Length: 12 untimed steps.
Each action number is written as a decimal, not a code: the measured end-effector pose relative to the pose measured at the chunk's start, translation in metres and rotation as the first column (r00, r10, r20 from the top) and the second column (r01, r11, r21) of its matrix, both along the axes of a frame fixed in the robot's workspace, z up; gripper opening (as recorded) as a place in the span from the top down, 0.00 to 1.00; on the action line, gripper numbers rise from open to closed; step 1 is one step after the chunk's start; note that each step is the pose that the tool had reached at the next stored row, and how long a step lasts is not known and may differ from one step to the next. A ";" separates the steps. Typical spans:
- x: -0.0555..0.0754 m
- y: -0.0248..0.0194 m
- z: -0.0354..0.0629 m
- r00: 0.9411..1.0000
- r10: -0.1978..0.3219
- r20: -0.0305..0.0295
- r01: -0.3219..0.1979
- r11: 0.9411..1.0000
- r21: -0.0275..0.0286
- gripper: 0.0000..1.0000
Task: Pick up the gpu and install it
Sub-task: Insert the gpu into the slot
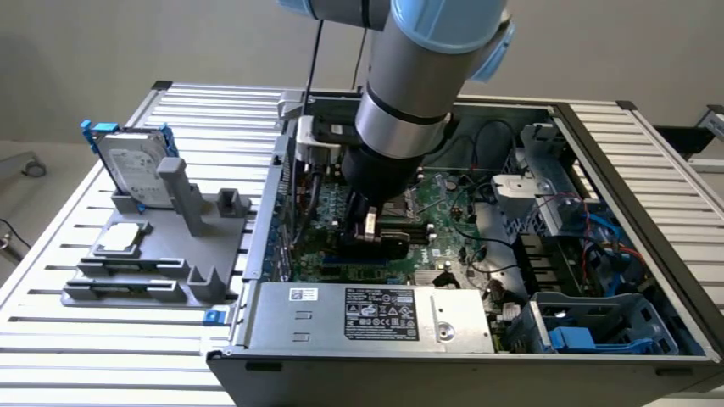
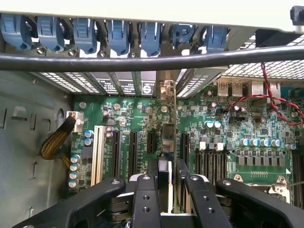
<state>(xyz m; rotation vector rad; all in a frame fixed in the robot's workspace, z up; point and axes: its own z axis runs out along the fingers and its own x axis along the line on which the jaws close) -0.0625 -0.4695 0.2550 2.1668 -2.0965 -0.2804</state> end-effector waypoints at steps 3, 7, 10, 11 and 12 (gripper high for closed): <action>0.000 -0.0014 -0.0005 1.000 0.000 -0.001 0.000 1.000 0.002 0.73; 0.000 -0.0032 -0.0009 1.000 0.000 -0.002 0.000 1.000 0.005 0.73; 0.000 -0.0038 -0.0012 1.000 0.000 -0.003 0.000 1.000 0.009 0.73; 0.001 -0.0038 -0.0012 1.000 0.000 -0.003 0.000 1.000 0.010 0.73; 0.001 -0.0038 -0.0013 1.000 0.000 -0.003 0.000 1.000 0.011 0.73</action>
